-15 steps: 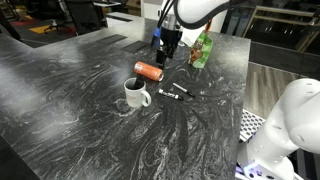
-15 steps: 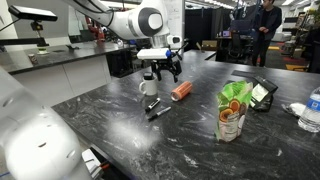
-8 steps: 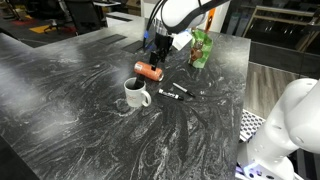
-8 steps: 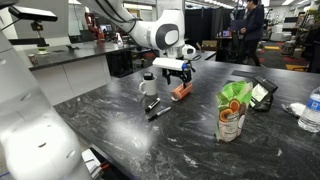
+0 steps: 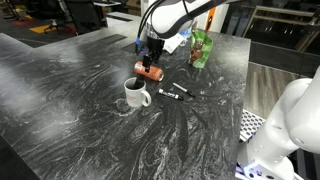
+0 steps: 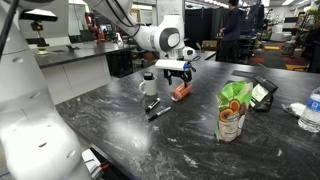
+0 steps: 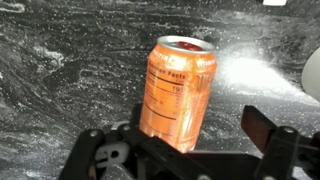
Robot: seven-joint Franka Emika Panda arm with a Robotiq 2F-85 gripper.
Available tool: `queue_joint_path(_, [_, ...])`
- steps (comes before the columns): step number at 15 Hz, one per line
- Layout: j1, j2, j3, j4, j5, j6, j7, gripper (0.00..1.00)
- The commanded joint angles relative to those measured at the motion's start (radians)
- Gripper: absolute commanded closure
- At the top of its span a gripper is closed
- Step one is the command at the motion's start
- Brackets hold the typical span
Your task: Move the orange can to the left.
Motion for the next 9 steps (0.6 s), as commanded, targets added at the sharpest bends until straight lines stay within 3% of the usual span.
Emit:
queue_joint_path(1, [-0.012, 0.007, 0.013, -0.019, 0.015, 0.071, 0.015, 0.00])
queue_joint_path(9, [-0.022, -0.040, 0.008, -0.151, 0.025, 0.244, 0.071, 0.00])
